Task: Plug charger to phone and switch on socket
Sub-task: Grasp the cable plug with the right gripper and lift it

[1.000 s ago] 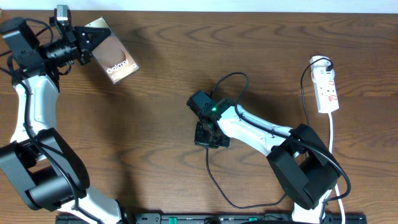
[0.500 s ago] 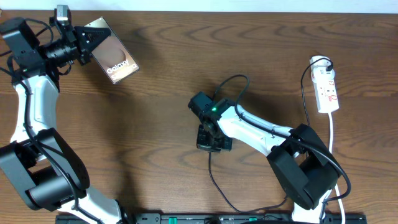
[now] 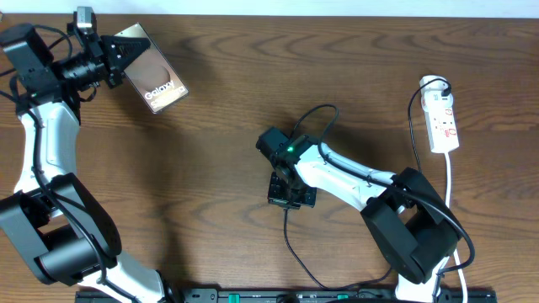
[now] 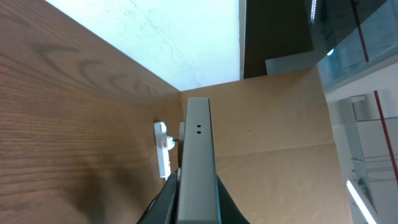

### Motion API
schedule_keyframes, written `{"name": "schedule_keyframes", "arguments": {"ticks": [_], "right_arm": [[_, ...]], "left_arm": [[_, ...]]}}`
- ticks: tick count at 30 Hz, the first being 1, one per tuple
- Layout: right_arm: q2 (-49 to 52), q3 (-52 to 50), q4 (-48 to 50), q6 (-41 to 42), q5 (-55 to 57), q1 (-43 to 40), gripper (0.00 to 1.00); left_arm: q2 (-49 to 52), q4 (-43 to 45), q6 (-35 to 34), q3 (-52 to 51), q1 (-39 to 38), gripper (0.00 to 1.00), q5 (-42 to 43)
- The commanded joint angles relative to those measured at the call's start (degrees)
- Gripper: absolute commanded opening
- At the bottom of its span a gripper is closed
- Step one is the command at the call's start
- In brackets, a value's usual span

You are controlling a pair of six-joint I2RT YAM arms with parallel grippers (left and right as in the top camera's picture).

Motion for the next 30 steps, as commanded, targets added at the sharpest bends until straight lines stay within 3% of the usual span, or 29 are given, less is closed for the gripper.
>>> {"name": "schedule_keyframes", "arguments": {"ticks": [1, 10, 14, 19, 20, 22, 24, 30], "right_arm": [[1.44, -1.03, 0.17, 1.29, 0.07, 0.55, 0.01], [1.44, -1.05, 1.22, 0.85, 0.07, 0.42, 0.01], [1.44, -0.9, 7.56, -4.98, -7.02, -0.76, 0.01], [1.44, -0.9, 26.97, -13.77, -30.08, -3.41, 0.01], [1.44, -0.9, 34.56, -14.95, -38.95, -4.46, 0.01], [1.44, -0.9, 42.1, -14.91, -46.4, -5.31, 0.01], [1.44, -0.9, 56.81, -14.84, -57.57, -5.88, 0.01], [1.44, -0.9, 74.69, -14.82, -69.68, -5.88, 0.01]], "left_arm": [[-0.07, 0.26, 0.57, 0.48, 0.02, 0.08, 1.18], [-0.07, 0.24, 0.57, 0.48, 0.02, 0.07, 1.18], [-0.07, 0.26, 0.57, 0.48, 0.02, 0.07, 1.16], [-0.07, 0.28, 0.63, 0.48, 0.02, 0.07, 1.95], [-0.07, 0.28, 1.2, 0.48, 0.02, 0.08, 3.04], [-0.07, 0.31, 1.22, 0.48, 0.02, 0.07, 4.04], [-0.07, 0.31, 1.22, 0.48, 0.02, 0.07, 4.85], [-0.07, 0.31, 1.25, 0.48, -0.66, 0.07, 4.87]]}}
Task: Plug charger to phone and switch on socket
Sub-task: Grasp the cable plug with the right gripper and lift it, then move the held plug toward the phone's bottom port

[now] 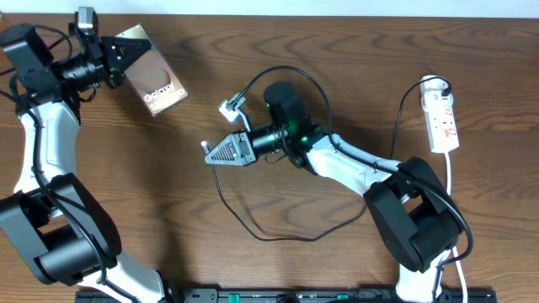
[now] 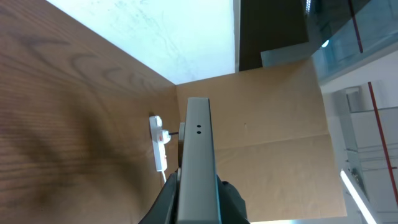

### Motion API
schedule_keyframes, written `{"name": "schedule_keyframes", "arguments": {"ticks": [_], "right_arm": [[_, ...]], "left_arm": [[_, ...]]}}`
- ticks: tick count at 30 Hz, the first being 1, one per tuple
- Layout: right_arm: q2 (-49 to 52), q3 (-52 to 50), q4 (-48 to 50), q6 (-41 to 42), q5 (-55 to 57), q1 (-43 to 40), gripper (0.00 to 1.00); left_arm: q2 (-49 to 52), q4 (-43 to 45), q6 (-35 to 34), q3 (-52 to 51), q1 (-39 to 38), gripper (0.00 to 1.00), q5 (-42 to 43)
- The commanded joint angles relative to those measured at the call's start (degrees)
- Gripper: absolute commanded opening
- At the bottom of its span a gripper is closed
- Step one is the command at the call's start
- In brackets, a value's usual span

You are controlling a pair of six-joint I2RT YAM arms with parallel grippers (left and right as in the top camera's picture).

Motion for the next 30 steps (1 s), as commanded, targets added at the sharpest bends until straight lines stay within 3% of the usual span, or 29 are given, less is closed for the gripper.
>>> {"name": "schedule_keyframes", "arguments": {"ticks": [1, 13, 21, 30], "right_arm": [[-0.26, 0.33, 5.33, -0.81, -11.28, -0.02, 0.01], [-0.26, 0.33, 9.27, 1.2, -8.02, -3.06, 0.01], [-0.26, 0.33, 18.69, 5.49, -8.0, -4.94, 0.01], [-0.26, 0.33, 19.26, 4.63, -8.0, -4.5, 0.01]], "left_arm": [[-0.07, 0.26, 1.11, 0.5, -1.05, 0.07, 2.64], [-0.07, 0.26, 5.4, 0.5, -5.22, 0.07, 2.67], [-0.07, 0.26, 6.38, 0.5, -5.92, 0.08, 2.64], [-0.07, 0.28, 9.44, 0.5, -9.75, 0.07, 2.64]]}}
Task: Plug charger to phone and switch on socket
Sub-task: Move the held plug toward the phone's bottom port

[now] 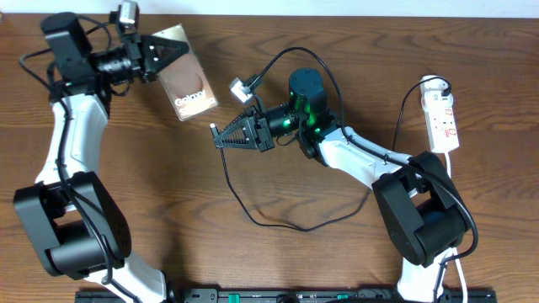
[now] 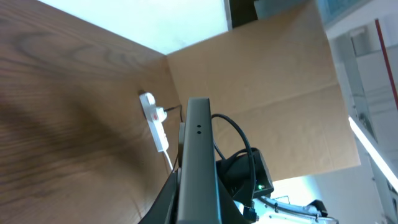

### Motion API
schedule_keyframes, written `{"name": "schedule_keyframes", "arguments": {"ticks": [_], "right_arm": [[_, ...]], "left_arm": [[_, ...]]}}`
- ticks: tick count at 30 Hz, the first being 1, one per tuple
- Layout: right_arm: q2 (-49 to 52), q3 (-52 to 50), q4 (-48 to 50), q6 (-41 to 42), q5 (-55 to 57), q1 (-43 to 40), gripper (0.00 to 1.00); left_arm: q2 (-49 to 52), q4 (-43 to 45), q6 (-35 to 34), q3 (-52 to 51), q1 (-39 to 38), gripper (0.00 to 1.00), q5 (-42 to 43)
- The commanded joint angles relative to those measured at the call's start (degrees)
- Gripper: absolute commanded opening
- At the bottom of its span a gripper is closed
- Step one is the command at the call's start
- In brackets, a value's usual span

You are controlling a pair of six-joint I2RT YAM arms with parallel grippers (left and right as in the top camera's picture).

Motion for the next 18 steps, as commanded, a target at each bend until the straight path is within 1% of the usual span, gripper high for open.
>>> {"name": "schedule_keyframes", "arguments": {"ticks": [1, 5, 14, 18], "right_arm": [[-0.35, 0.33, 0.33, -0.33, -0.2, 0.26, 0.01], [-0.35, 0.33, 0.35, -0.76, -0.2, 0.28, 0.01], [-0.35, 0.33, 0.26, -4.81, -0.66, 0.28, 0.01], [-0.35, 0.31, -2.97, -7.3, -0.61, 0.2, 0.01]], "left_arm": [[-0.07, 0.31, 1.73, 0.5, -0.81, 0.07, 1.84], [-0.07, 0.33, 1.7, 0.5, -0.83, 0.07, 1.84], [-0.07, 0.31, 1.7, 0.5, -0.83, 0.08, 1.84], [-0.07, 0.59, 1.73, 0.5, -0.83, 0.07, 1.81]]}}
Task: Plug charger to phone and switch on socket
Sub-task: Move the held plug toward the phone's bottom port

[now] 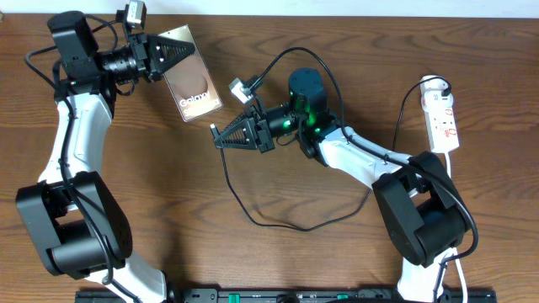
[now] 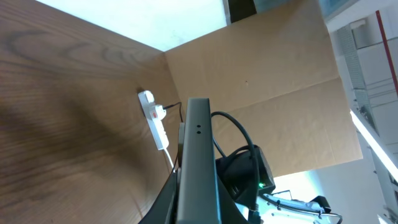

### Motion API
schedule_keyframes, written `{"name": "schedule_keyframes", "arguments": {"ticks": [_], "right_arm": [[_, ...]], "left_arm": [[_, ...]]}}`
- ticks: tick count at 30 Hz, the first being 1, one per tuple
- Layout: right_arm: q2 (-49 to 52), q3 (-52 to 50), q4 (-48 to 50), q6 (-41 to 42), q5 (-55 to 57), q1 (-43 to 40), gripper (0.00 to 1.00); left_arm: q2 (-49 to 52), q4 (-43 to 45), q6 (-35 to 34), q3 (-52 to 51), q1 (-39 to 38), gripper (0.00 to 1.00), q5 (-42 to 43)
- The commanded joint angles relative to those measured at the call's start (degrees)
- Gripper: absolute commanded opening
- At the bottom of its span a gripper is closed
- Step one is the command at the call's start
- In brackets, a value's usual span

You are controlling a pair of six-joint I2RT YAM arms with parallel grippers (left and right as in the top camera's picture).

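Note:
My left gripper point(image 1: 168, 52) is shut on the top end of the gold phone point(image 1: 195, 84), holding it tilted above the table at the upper left. In the left wrist view the phone's point(image 2: 198, 149) bottom edge points away between the jaws of that gripper point(image 2: 198, 208), with its port holes showing. To the phone's right, my right gripper point(image 1: 229, 136) is shut on the black charger cable point(image 1: 269, 220). The cable's grey plug end point(image 1: 240, 87) sticks out just above the gripper, a short way right of the phone. The white socket strip point(image 1: 443, 118) lies at the far right.
The slack cable loops over the table's middle and front. A white cord point(image 1: 450, 198) runs from the socket strip toward the front edge. In the left wrist view the socket strip point(image 2: 155, 124) lies beyond the phone, with the right arm point(image 2: 245, 174) just past it.
My left gripper has carried the phone slightly to the right, nearer the plug end. The right gripper and the cable stay where they were.
At first my left gripper held the phone at the far upper left while the right gripper was down on the cable at mid-table. Then the right gripper was raised, pointing left with the cable. Later both had closed in, the phone now near the plug end.

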Motion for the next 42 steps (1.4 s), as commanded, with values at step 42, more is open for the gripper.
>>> {"name": "schedule_keyframes", "arguments": {"ticks": [42], "right_arm": [[-0.33, 0.28, -1.51, -3.78, 2.03, -1.01, 0.01]], "left_arm": [[-0.07, 0.68, 2.12, 0.5, -3.52, 0.07, 1.81]]}}
